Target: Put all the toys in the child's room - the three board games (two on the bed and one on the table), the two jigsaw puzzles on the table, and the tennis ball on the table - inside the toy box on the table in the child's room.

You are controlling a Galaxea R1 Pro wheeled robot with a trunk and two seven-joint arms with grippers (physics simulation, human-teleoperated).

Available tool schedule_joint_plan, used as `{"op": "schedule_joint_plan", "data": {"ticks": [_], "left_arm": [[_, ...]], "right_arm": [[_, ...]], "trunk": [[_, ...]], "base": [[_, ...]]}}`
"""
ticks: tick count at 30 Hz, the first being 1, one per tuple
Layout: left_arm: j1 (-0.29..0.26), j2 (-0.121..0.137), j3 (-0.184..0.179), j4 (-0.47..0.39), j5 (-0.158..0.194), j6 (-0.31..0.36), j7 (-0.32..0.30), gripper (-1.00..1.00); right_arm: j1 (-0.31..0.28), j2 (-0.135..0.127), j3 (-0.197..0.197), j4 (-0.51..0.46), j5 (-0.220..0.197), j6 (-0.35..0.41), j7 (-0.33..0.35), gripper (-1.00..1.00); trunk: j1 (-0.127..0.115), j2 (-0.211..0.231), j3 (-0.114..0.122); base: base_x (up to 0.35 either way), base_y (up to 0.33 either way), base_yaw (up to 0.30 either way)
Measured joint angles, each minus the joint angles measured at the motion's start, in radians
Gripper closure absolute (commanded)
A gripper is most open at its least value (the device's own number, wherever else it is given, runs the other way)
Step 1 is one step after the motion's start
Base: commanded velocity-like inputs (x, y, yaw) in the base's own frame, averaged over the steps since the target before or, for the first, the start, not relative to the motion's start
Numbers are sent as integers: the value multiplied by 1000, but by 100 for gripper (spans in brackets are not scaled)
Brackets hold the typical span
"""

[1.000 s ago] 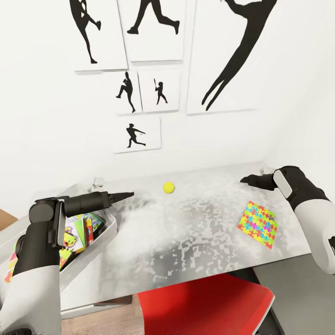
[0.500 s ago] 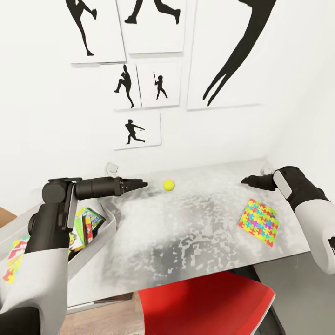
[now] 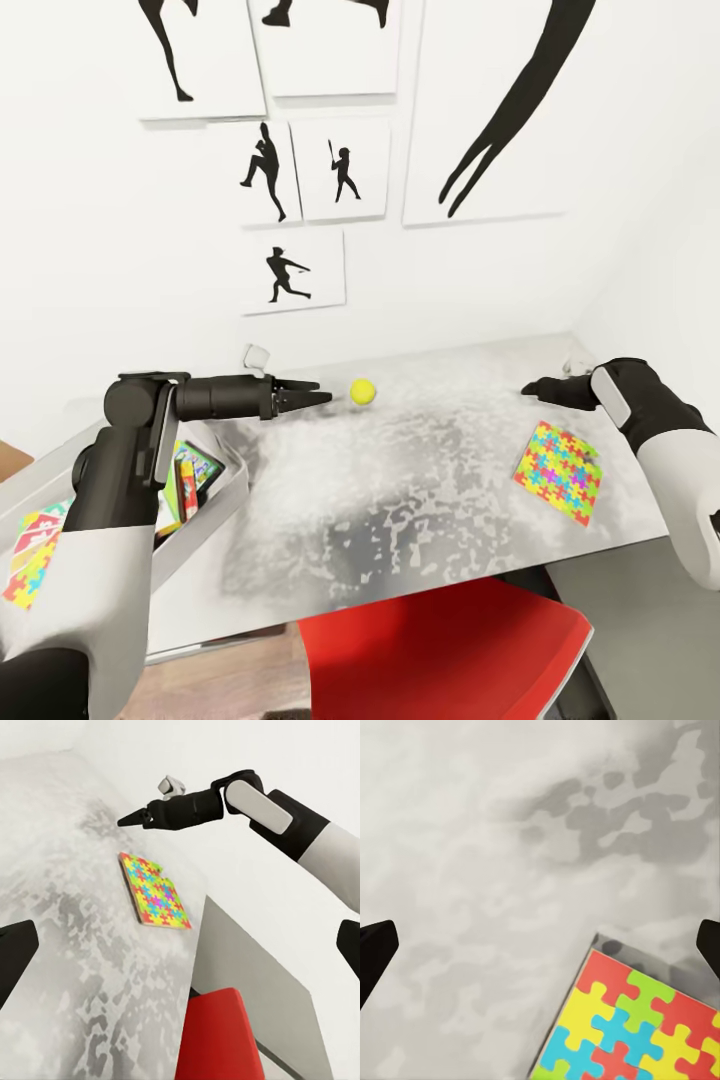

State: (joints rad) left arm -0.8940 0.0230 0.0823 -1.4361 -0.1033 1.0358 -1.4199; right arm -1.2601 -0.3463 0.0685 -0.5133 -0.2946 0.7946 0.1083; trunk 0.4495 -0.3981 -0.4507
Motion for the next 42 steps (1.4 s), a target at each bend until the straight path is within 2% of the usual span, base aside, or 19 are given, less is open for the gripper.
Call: {"op": "schedule_joint_plan", "data": {"ticks": [42], "left_arm": [[0, 5, 6, 1, 0, 0, 0, -100]], "right_arm": [[-10, -9, -4, -1, 1, 1, 2, -100]], "trunk": [[0, 0, -69]], "base": [[0, 0, 0]]}}
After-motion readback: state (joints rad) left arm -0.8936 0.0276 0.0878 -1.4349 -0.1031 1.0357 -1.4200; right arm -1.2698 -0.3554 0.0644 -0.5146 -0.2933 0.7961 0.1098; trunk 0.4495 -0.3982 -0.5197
